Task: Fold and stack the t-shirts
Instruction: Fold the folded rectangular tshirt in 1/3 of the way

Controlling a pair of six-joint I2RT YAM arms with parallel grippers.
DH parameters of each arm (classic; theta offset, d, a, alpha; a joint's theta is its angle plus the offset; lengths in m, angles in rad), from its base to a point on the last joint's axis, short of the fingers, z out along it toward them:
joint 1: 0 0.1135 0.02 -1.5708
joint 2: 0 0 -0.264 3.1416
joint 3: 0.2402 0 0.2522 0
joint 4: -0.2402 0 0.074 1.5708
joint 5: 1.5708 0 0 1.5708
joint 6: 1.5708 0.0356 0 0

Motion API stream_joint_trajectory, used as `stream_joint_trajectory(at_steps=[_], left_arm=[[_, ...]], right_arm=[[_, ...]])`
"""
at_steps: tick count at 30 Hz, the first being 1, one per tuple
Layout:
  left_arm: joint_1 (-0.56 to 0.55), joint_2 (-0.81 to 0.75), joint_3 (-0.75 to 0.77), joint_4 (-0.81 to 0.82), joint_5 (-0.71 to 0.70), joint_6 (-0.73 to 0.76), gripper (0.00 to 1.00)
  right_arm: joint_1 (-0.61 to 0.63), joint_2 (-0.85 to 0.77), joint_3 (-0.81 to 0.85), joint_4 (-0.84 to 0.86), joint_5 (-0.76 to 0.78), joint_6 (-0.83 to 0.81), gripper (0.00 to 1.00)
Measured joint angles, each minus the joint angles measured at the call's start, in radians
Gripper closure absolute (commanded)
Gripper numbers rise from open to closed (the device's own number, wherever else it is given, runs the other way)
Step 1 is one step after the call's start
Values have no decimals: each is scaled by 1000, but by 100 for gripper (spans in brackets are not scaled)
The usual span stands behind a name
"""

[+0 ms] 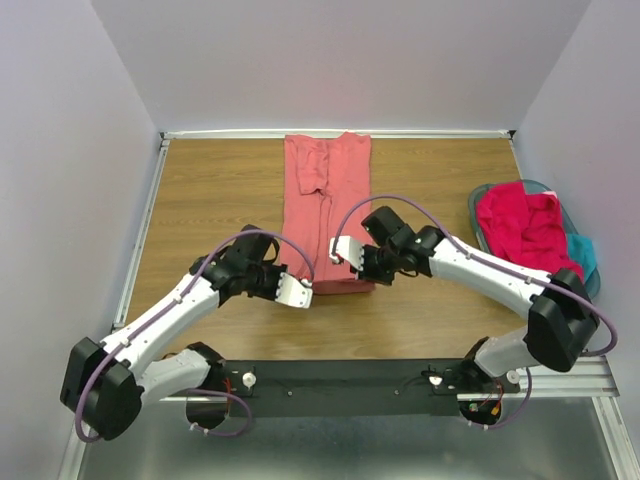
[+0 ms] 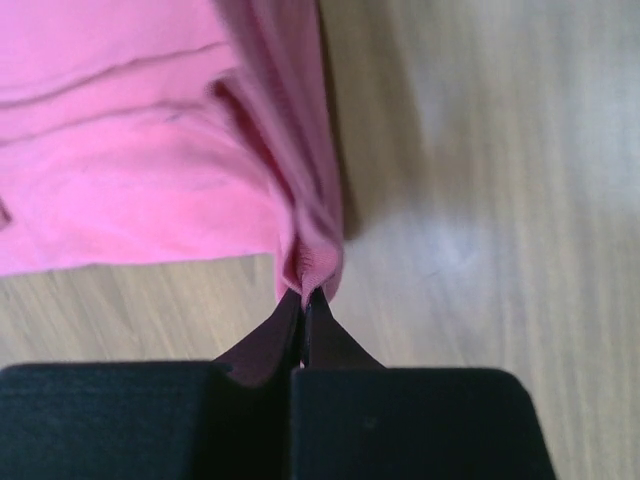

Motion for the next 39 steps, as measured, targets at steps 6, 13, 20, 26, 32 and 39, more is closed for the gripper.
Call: stream_joint_trajectory(at_steps=[6, 13, 20, 26, 32, 39], left_arm=[[91, 110, 89, 43, 29, 20, 100], [187, 294, 228, 98, 50, 57, 100], [278, 525, 439, 130, 85, 89, 100], [324, 656, 583, 135, 106, 97, 100], [340, 742, 659, 146, 113, 106, 100], [357, 833, 717, 167, 116, 109, 100]], right_arm=[[-82, 80, 99, -11, -6, -77, 100], [-183, 211, 235, -28, -21, -158, 99], [-262, 378, 418, -34, -35, -228, 99], [-302, 495, 555, -36, -43, -270, 99], [-335, 602, 682, -43, -49, -305, 99], [-354, 692, 778, -50, -52, -320, 99]])
